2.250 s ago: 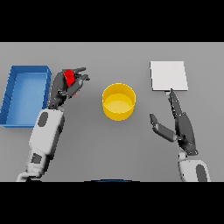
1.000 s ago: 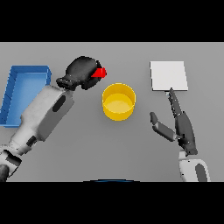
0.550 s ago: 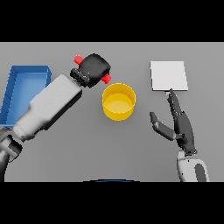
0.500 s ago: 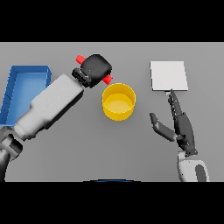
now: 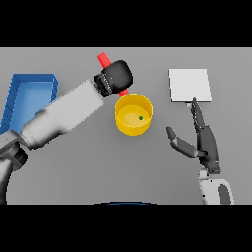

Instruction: Pick up the red beaker and tilt it to pour out 1 green nut into yellow bowl. Pick up the yellow bowl and place it on the metallic measuring scale.

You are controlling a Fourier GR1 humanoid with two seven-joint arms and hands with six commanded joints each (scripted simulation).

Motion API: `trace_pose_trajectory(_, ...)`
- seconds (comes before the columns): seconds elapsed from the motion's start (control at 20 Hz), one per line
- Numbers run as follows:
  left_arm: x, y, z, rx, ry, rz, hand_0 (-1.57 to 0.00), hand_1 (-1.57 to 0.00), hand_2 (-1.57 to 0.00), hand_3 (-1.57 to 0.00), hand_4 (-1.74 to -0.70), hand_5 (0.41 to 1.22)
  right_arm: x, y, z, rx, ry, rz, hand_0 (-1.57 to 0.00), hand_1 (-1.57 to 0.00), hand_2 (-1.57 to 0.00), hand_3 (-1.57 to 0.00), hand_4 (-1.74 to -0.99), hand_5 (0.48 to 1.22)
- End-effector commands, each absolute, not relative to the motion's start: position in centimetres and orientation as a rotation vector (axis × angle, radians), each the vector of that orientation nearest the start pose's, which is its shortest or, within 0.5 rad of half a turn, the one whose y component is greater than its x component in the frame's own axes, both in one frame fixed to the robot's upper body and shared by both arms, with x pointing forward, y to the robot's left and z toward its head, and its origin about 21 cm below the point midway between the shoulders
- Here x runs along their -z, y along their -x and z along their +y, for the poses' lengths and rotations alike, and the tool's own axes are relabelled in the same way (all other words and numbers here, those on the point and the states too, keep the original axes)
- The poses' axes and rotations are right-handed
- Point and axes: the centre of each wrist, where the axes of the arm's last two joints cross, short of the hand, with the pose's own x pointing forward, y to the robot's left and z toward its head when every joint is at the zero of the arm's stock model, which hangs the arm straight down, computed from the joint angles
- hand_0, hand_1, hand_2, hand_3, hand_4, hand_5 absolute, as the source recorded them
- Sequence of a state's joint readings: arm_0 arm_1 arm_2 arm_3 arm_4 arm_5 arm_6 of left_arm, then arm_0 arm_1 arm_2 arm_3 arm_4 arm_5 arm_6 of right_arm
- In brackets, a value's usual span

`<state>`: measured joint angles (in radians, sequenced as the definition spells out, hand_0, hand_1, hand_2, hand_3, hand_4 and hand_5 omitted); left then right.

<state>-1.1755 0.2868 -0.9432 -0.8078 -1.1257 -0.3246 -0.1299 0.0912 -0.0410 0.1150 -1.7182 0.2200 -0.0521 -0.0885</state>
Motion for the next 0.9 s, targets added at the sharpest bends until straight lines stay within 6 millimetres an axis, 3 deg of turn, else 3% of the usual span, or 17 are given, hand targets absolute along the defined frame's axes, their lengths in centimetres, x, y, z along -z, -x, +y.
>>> trace_pose_trajectory(0.0,-12.3,-41.0,5.5,-2.828,1.262,1.168,-1.57,-1.57,-1.57,-1.55,-1.74,1.221,-1.4,-22.6,-21.8,-0.219,0.161,-1.717,0.0,0.0,0.0,0.0,-1.152,0.567)
trace_pose_trajectory(0.5,-12.5,-40.8,3.6,-2.606,1.265,0.826,-1.57,-1.57,-1.57,-1.57,-1.73,1.221,-1.1,-22.1,-21.6,-0.217,0.161,-1.736,0.0,0.0,0.0,0.0,-1.133,0.579)
trace_pose_trajectory(0.7,-15.2,-40.9,1.8,-2.477,1.284,0.733,-1.57,-1.57,-1.57,-1.57,-1.73,1.221,-1.2,-22.1,-21.7,-0.214,0.173,-1.725,0.0,0.0,0.0,0.0,-1.138,0.572)
trace_pose_trajectory(0.85,-21.4,-42.1,1.1,-2.385,1.394,0.694,-1.57,-1.57,-1.57,-1.57,-1.73,1.221,-1.4,-22.4,-21.6,-0.218,0.173,-1.733,0.0,0.0,0.0,0.0,-1.135,0.563)
